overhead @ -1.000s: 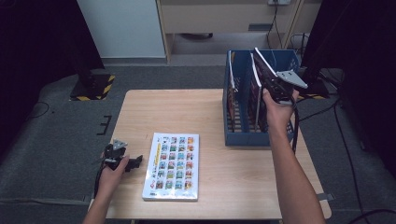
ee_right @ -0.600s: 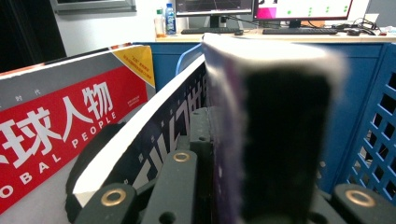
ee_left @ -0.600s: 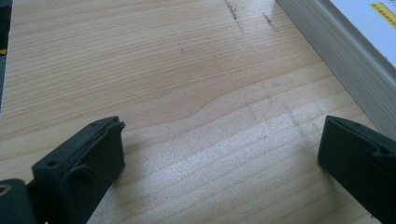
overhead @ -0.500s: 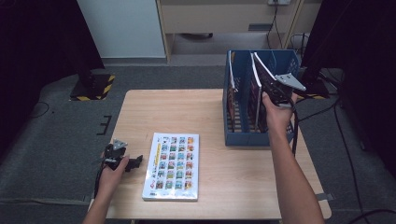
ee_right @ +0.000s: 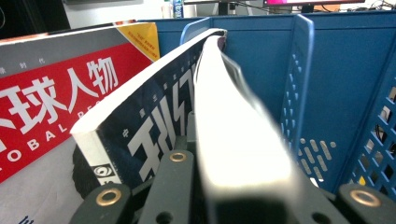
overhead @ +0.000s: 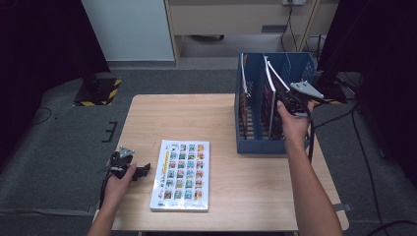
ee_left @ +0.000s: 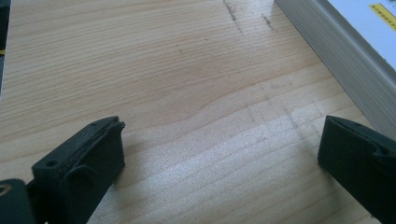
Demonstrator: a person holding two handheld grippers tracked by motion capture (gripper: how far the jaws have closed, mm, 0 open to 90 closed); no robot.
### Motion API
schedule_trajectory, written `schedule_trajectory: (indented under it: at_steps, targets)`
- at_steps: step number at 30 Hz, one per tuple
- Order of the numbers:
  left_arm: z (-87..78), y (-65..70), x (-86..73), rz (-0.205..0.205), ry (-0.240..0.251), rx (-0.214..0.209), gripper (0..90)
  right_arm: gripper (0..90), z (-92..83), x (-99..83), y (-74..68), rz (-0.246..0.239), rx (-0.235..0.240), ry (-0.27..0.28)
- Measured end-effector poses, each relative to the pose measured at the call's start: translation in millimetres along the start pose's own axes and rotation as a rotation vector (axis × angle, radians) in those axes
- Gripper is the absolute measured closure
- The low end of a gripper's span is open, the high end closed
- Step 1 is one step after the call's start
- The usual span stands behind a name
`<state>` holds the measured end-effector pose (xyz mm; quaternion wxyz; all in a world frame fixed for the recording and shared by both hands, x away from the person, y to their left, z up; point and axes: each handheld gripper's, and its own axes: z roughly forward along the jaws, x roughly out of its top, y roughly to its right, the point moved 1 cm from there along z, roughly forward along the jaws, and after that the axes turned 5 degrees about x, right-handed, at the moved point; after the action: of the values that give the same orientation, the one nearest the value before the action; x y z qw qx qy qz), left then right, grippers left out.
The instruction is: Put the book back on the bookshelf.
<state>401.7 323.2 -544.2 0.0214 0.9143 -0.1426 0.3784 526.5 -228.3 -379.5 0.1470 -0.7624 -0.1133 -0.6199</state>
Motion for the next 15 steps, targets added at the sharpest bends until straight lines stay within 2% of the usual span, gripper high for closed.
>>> schedule_trajectory:
  at_steps: [9,11,15]
  targets:
    - [0.0,0.0,0.1,0.005,-0.001,0.0,0.0,81.9,-7.8,3.9,2.9,-0.001,0.007,-0.014]
    - [0.1,0.3,0.1,0.004,0.0,-0.001,0.0,83.1,-8.2,4.5,1.5,-0.027,-0.019,-0.02]
    - [0.1,0.3,0.2,0.005,0.0,-0.003,0.0,83.4,-6.8,5.5,-2.1,-0.04,-0.011,-0.027]
